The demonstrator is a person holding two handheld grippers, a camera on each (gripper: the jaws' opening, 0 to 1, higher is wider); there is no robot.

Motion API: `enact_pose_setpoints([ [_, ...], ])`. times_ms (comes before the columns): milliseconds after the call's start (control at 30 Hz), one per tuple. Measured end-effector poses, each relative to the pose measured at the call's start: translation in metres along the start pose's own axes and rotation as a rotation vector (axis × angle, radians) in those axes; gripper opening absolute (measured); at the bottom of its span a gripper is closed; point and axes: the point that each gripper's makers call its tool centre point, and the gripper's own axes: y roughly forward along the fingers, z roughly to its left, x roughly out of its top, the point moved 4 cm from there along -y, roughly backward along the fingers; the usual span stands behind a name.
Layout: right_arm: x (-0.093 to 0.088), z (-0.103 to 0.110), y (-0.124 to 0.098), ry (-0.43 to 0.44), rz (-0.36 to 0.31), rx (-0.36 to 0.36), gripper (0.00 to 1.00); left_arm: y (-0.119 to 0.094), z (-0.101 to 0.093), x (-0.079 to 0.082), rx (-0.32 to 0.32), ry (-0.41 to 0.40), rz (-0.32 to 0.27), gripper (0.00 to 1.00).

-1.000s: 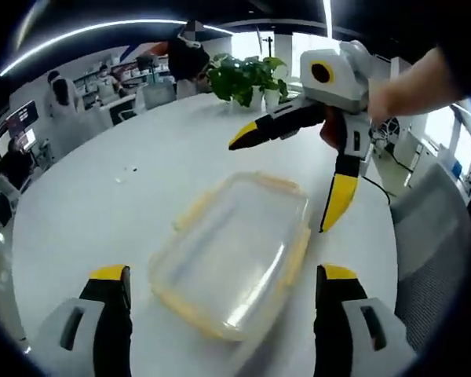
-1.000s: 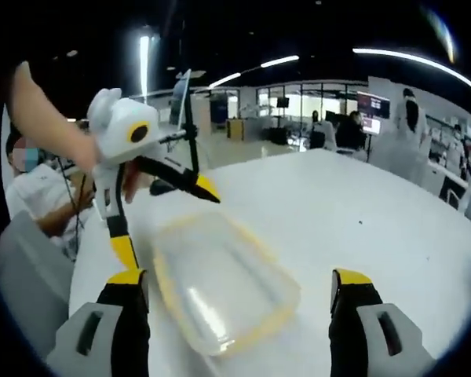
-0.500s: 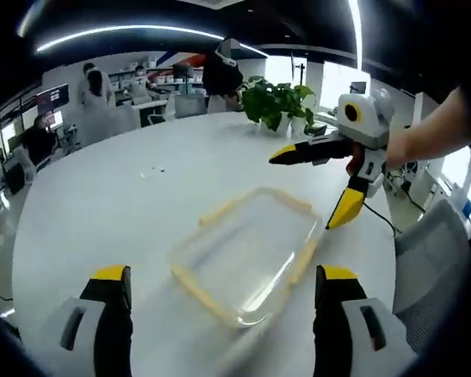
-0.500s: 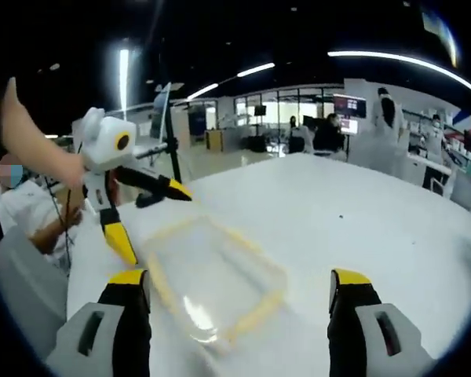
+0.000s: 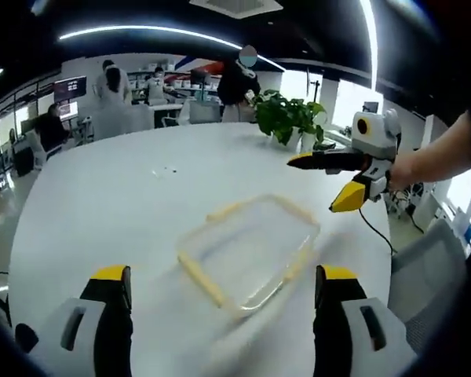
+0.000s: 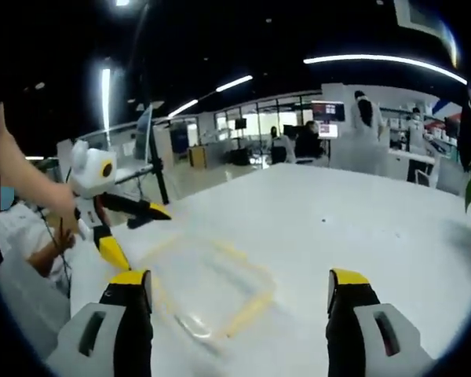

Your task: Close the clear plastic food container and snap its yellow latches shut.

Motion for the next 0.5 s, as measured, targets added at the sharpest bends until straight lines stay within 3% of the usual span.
enact_pose_setpoints([
  [500,-0.002,0.009,-0.029,0.013,-0.017,-0.047,0.92,-0.022,-0.005,-0.006,0.014,-0.025,-0.038,0.98],
])
